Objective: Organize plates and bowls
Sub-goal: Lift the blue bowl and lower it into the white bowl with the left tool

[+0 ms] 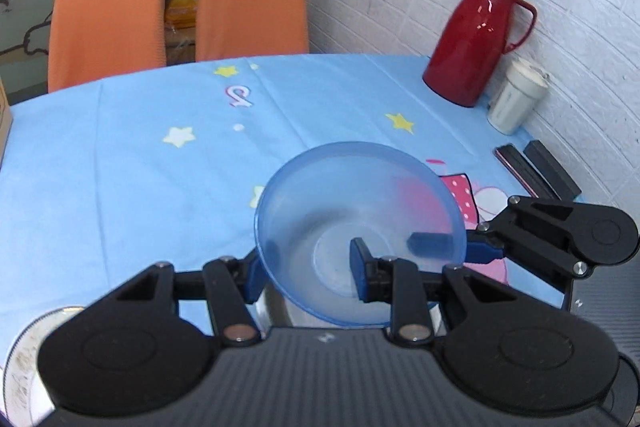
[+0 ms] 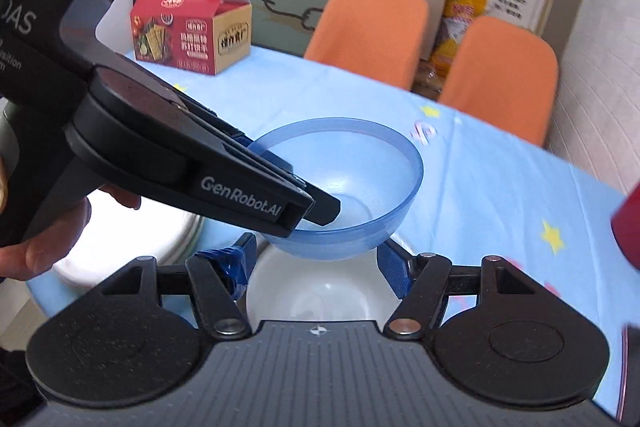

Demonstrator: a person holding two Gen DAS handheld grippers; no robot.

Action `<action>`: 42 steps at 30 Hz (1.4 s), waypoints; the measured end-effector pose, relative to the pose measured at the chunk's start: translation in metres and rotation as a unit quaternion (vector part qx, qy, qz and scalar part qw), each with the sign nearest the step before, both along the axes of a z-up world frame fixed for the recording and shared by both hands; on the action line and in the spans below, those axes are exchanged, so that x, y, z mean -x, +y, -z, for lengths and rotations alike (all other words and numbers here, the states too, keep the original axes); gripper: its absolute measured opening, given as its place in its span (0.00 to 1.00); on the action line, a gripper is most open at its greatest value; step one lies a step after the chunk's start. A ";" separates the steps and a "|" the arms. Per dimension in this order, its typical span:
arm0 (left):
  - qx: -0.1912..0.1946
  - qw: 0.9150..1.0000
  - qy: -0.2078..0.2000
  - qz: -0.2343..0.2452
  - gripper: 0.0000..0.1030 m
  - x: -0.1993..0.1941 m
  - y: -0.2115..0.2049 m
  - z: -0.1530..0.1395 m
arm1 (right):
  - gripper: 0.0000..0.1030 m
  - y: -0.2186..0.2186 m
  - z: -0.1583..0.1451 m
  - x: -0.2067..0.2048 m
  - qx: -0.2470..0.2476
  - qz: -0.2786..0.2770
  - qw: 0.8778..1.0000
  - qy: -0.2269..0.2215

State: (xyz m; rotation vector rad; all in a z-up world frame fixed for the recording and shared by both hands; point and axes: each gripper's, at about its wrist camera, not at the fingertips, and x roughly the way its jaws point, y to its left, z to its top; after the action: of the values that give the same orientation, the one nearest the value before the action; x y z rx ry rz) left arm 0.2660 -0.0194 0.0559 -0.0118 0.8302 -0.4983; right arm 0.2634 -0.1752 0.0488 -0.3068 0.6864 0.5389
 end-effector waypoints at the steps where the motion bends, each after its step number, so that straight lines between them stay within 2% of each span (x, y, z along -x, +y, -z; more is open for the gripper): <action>1: -0.005 1.000 -0.002 0.003 0.27 0.004 -0.005 0.002 | 0.51 -0.003 0.003 0.005 -0.003 0.005 1.000 -0.002; 6: -0.030 1.000 0.007 0.002 0.28 0.006 -0.013 0.013 | 0.51 -0.016 0.019 0.007 -0.037 0.014 0.999 0.005; 10: -0.052 0.999 0.009 -0.004 0.28 0.004 -0.018 0.023 | 0.52 -0.018 0.028 0.003 -0.039 0.012 0.999 0.005; 12: -0.072 0.997 0.001 -0.008 0.28 0.003 -0.020 0.026 | 0.52 -0.025 0.030 0.009 -0.042 0.009 0.999 0.001; 14: -0.073 0.997 0.006 -0.004 0.31 0.001 -0.021 0.029 | 0.52 -0.034 0.029 0.020 -0.049 0.008 0.999 -0.002; 16: -0.065 0.998 0.019 0.001 0.54 0.001 -0.019 0.031 | 0.53 -0.046 0.028 0.028 -0.054 0.014 0.998 -0.003; 17: -0.061 0.998 0.018 0.001 0.81 0.001 -0.017 0.031 | 0.53 -0.051 0.027 0.030 -0.057 0.019 0.998 -0.004; 18: -0.048 0.999 0.015 0.001 0.87 0.003 -0.015 0.029 | 0.53 -0.057 0.026 0.032 -0.063 0.024 0.998 -0.005; 20: -0.039 0.999 -0.006 -0.012 0.87 0.010 -0.014 0.022 | 0.53 -0.070 0.025 0.038 -0.084 0.039 0.996 -0.007; 23: -0.040 0.998 -0.041 -0.029 0.93 0.021 -0.011 0.009 | 0.53 -0.085 0.027 0.045 -0.108 0.065 0.992 -0.007; 27: -0.036 0.995 -0.070 -0.054 0.97 0.037 -0.005 -0.006 | 0.54 -0.094 0.036 0.049 -0.135 0.099 0.986 -0.002; 30: -0.037 0.993 -0.080 -0.080 0.97 0.051 -0.003 -0.009 | 0.54 -0.099 0.043 0.052 -0.161 0.126 0.979 0.003; 33: -0.043 0.989 -0.090 -0.110 0.97 0.063 -0.003 -0.005 | 0.55 -0.095 0.048 0.060 -0.162 0.170 0.972 -0.013; 38: -0.058 0.982 -0.098 -0.149 0.97 0.075 -0.004 0.002 | 0.56 -0.095 0.053 0.079 -0.206 0.237 0.949 -0.034; 42: -0.058 0.980 -0.096 -0.163 0.97 0.080 0.001 0.004 | 0.56 -0.097 0.051 0.075 -0.218 0.253 0.943 -0.021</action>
State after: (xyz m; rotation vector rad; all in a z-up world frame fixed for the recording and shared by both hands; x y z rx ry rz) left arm 0.1859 -0.0186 0.0516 0.0065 0.6510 -0.1378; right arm 0.1887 -0.2717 -0.0025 0.2714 0.5573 0.1784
